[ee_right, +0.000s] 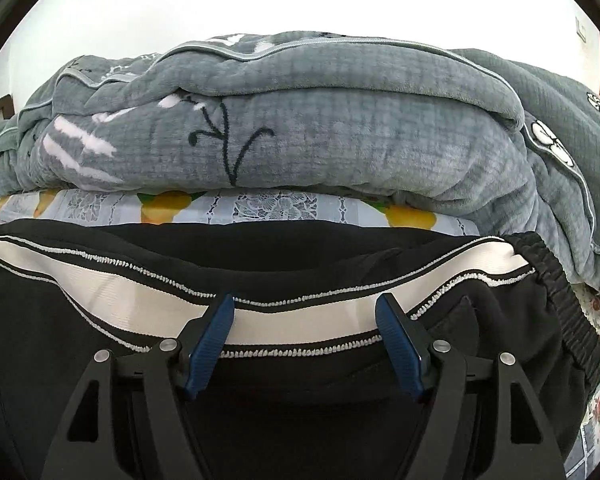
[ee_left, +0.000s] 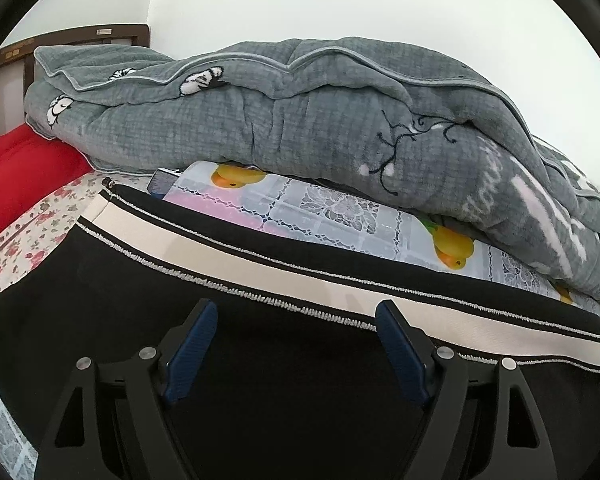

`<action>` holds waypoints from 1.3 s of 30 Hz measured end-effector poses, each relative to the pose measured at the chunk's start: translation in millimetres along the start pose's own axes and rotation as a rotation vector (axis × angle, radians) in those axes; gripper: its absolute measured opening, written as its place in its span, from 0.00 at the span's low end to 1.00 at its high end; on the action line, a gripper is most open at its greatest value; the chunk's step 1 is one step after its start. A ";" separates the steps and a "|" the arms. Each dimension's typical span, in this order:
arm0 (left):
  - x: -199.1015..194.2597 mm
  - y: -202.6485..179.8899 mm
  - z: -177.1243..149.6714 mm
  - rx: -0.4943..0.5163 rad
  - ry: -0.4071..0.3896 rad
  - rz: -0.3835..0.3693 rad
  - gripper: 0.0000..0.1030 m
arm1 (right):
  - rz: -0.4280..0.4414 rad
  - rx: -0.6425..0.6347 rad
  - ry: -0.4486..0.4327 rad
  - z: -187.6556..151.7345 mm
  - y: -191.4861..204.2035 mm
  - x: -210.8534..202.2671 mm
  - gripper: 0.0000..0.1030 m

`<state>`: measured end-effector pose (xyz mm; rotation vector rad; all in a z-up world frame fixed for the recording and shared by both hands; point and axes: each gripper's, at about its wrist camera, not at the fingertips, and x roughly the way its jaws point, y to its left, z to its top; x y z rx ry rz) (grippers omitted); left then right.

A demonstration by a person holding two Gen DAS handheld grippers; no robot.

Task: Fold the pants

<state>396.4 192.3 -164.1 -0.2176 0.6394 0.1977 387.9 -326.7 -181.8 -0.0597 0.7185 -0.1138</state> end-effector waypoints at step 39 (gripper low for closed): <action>-69.3 103.4 -84.3 -0.296 0.245 -0.199 0.78 | 0.088 0.310 0.245 -94.8 -76.9 -76.4 0.73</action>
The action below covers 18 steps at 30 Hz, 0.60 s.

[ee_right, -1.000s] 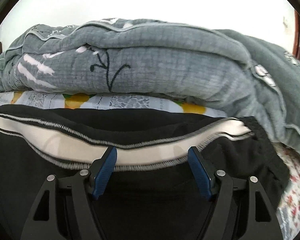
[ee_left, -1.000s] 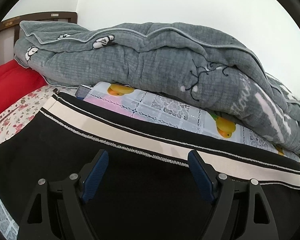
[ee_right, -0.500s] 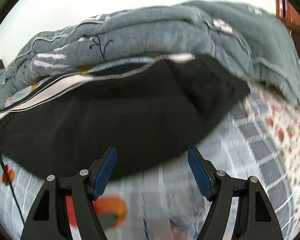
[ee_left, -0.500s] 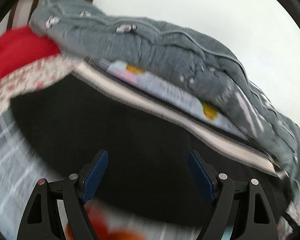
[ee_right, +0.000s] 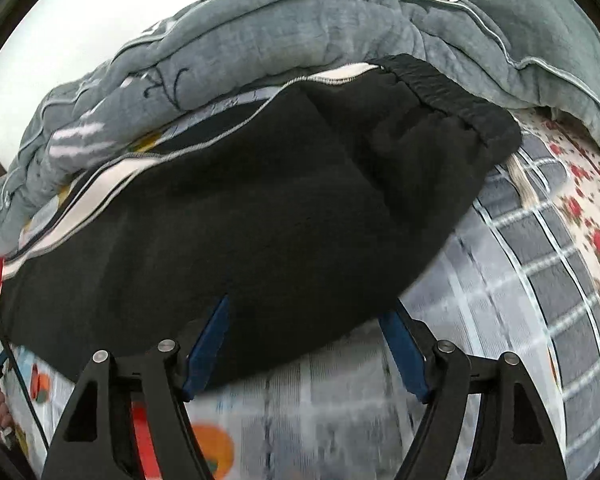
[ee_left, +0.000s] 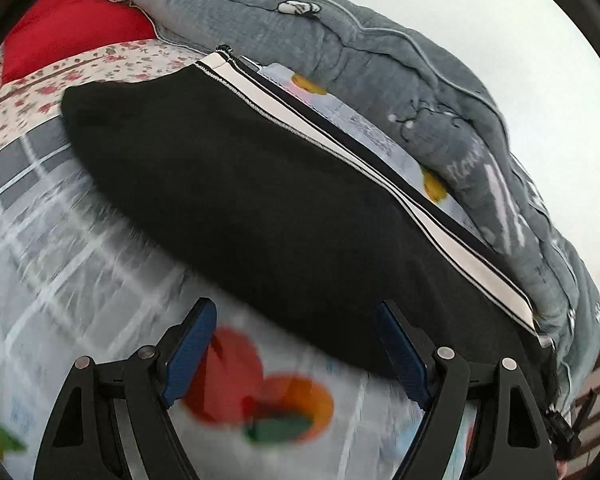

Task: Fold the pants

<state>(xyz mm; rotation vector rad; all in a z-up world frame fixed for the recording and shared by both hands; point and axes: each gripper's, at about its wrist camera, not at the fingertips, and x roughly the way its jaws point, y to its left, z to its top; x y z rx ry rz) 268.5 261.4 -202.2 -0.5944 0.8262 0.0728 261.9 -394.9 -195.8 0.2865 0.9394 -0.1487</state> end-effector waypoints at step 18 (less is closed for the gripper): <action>-3.4 49.4 25.2 -0.275 0.027 -0.083 0.12 | 0.044 0.138 -0.139 29.8 -27.3 -23.1 0.08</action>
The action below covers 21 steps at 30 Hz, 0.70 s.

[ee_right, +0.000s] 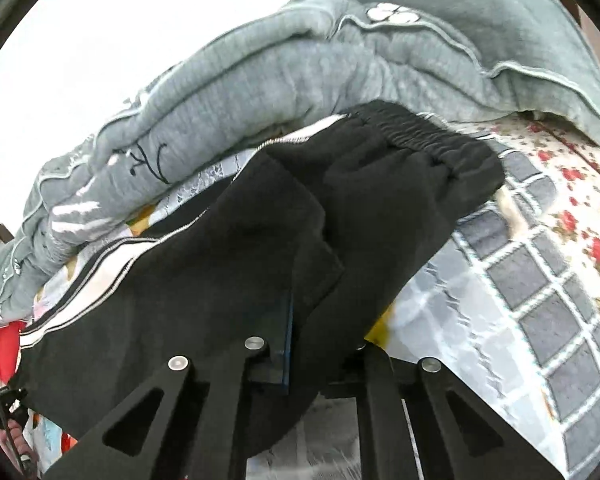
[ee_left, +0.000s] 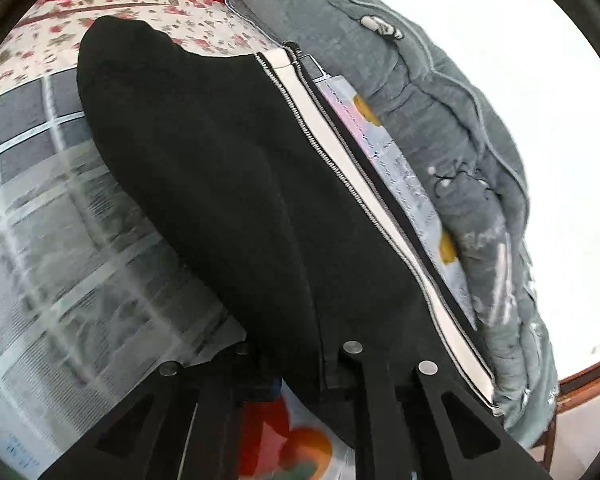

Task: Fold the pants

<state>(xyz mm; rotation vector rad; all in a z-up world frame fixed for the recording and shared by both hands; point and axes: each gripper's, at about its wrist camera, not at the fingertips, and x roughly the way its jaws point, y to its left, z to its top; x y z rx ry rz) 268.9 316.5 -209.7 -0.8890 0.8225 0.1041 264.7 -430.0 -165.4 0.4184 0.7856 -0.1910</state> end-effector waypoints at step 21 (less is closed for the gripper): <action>-122.3 22.4 -109.8 0.292 0.014 0.068 0.18 | -0.007 -0.092 -0.035 -125.6 -86.3 -160.0 0.11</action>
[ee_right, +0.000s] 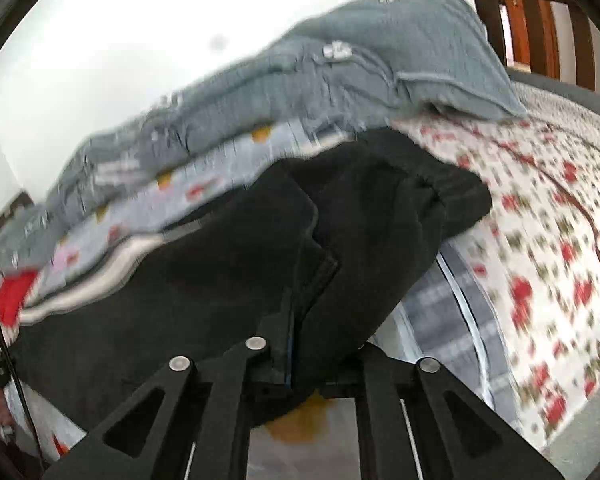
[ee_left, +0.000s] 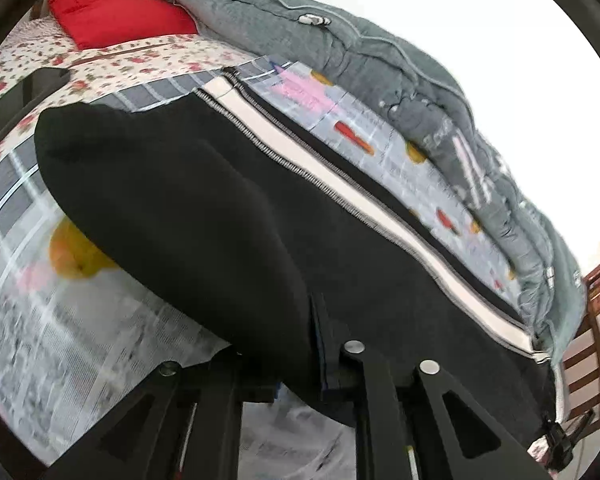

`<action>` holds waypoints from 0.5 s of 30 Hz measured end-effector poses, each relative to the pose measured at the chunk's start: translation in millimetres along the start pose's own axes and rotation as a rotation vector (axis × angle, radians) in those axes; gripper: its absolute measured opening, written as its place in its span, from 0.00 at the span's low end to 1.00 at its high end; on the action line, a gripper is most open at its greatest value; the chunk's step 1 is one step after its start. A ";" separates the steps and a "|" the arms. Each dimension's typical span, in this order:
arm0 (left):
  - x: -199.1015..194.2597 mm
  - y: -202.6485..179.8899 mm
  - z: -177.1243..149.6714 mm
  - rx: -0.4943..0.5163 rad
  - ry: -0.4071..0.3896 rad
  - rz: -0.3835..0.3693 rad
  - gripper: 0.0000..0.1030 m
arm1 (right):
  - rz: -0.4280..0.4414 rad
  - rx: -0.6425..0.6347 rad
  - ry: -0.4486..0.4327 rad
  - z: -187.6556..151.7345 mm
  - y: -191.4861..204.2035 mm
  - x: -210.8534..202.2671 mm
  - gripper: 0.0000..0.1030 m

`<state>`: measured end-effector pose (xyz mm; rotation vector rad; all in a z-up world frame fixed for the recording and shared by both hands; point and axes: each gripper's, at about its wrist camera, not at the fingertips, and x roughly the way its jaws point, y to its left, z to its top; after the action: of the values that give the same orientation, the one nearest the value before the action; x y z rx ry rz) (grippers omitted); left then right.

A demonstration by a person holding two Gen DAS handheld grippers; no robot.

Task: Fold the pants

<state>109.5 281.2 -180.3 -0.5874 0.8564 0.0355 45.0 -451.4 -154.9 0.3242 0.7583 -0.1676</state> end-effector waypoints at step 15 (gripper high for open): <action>-47.4 -85.4 -16.7 0.249 -0.125 0.022 0.66 | -0.145 -0.257 -0.180 68.0 1.5 -29.2 0.58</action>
<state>88.5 210.4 -114.2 -0.3385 0.7326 -0.0147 68.4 -472.6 -88.0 0.0097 0.6159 -0.2299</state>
